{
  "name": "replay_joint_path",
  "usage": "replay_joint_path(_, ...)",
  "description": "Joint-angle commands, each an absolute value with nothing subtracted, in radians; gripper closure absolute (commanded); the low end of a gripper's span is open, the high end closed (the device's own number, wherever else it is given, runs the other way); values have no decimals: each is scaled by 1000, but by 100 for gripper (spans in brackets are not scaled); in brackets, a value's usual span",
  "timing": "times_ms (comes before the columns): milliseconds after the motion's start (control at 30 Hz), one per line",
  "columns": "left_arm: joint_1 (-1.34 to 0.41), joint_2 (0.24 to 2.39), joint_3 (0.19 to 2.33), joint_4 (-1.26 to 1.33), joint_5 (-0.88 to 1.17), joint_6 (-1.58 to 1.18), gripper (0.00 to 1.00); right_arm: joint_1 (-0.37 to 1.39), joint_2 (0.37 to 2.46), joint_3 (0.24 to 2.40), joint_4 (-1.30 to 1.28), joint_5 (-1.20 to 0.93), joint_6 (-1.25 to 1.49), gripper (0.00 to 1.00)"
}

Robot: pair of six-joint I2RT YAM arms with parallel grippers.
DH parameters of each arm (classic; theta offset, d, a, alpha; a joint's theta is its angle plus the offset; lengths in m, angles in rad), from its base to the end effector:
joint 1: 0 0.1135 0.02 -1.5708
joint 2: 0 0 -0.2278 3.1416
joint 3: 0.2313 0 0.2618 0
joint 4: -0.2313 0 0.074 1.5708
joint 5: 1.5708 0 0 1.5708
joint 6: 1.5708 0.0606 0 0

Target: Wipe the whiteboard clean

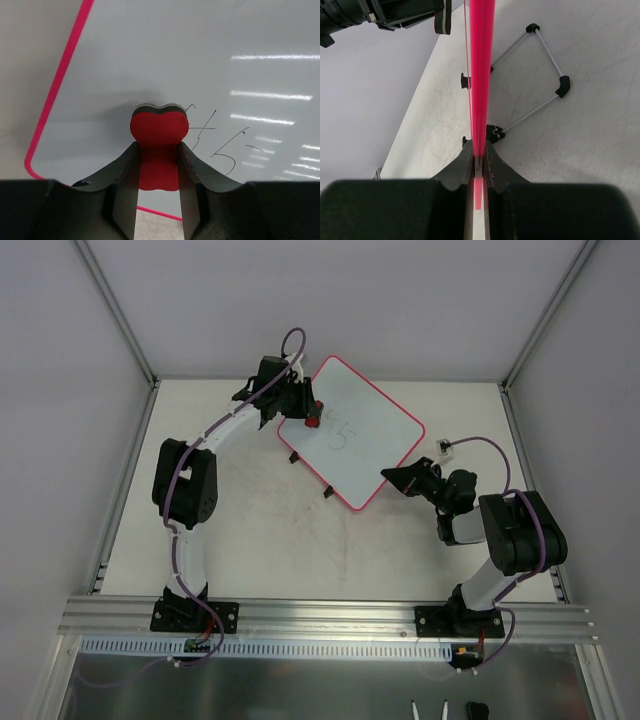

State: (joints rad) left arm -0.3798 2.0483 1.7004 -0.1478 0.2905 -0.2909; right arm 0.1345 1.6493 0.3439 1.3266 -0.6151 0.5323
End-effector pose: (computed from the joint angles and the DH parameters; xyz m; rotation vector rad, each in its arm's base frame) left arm 0.4587 -0.2018 0.2225 0.2780 2.1031 -0.7065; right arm 0.2788 0.0730 0.1131 -0.1882 1.6316 0.9911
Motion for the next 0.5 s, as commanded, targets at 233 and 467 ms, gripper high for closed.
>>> replay_joint_path(233,-453,2095,1769,-20,253,-215,100,133,1661,380,1445,-646,499,100)
replay_joint_path(467,-456,2123,1778,-12,183,-215,99,133,1657,377,1445,-644,497,100)
